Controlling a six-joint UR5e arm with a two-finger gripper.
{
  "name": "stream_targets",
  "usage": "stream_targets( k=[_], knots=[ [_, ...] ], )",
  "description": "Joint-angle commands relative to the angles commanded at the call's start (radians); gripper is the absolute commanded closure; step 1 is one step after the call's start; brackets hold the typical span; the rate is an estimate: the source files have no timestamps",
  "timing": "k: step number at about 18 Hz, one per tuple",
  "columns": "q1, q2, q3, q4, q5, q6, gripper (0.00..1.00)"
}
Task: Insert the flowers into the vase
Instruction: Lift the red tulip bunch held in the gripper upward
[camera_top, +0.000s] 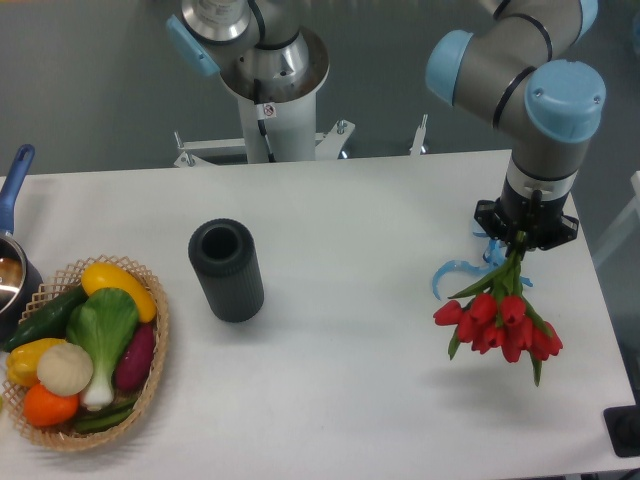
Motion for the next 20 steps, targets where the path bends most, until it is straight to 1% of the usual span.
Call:
stream_targets(
  k=[6, 8, 10, 11, 13, 14, 15, 16, 18, 20],
  knots=[
    [-0.002, 0.002, 0.005, 0.006, -0.014, -0.002, 1.00],
    [0.000, 0.002, 0.028, 0.012, -0.061, -0.005, 1.00],
    [0.011, 0.002, 0.044, 0.026, -0.156, -0.008, 1.00],
    [0.017, 0.000, 0.052, 0.052, -0.213, -0.009, 1.00],
    [0.035, 0.000, 0.048, 0.133, -0.305, -0.027, 1.00],
    [0.038, 0.002, 0.048, 0.168, -0.351, -0.063, 1.00],
    [0.044, 0.006, 0.048, 0.216, -0.415, -0.127, 1.00],
    [0.046, 0.009, 0.049, 0.247, -0.448, -0.167, 1.00],
    [0.040, 0.009, 0.046, 0.294, -0.498, -0.231, 1.00],
    [0.029, 0.009, 0.048, 0.311, -0.566, -0.284, 1.00]
  ],
)
